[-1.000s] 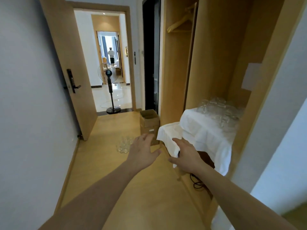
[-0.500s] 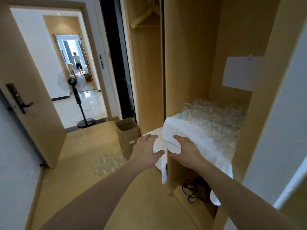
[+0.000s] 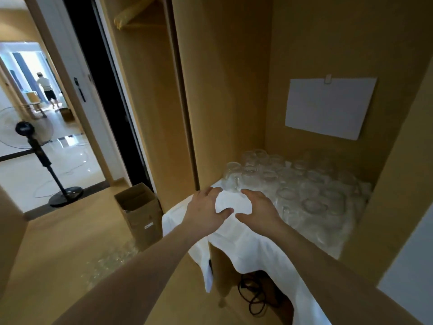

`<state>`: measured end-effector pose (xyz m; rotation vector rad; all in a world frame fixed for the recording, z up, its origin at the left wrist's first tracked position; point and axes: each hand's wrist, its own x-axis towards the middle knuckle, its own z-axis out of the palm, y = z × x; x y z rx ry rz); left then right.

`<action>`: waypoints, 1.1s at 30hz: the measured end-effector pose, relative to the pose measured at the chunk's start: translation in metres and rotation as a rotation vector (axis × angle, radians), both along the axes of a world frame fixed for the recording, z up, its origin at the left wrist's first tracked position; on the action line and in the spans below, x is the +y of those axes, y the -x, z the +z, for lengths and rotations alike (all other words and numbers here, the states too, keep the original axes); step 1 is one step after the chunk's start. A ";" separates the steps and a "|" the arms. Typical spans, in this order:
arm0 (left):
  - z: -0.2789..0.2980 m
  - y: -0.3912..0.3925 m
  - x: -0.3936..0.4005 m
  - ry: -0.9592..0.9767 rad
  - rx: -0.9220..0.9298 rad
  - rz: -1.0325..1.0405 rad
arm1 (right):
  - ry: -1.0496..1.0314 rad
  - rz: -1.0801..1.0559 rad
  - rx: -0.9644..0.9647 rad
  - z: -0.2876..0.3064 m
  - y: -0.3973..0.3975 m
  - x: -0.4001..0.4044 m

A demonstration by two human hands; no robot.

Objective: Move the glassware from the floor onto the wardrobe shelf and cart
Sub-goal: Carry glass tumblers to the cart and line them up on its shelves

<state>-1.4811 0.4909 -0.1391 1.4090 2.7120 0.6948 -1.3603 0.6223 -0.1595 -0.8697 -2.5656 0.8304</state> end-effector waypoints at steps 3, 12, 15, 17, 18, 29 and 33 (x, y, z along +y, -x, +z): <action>-0.001 0.026 0.038 -0.041 -0.019 -0.071 | 0.020 -0.065 0.007 -0.001 0.014 0.027; 0.030 0.115 0.173 -0.087 0.012 -0.374 | 0.001 -0.345 0.077 0.037 0.058 0.125; 0.040 0.137 0.220 -0.090 -0.015 -0.473 | -0.025 -0.458 0.039 0.048 0.065 0.155; 0.041 0.145 0.248 -0.079 -0.027 -0.530 | -0.027 -0.545 0.020 0.053 0.066 0.170; 0.042 0.146 0.261 -0.070 -0.037 -0.553 | -0.020 -0.582 0.003 0.053 0.065 0.178; 0.029 0.122 0.414 -0.050 -0.248 -0.723 | 0.020 -0.804 -0.189 0.053 0.031 0.301; 0.019 0.106 0.471 0.032 -0.260 -0.749 | 0.036 -0.803 -0.320 0.042 0.026 0.348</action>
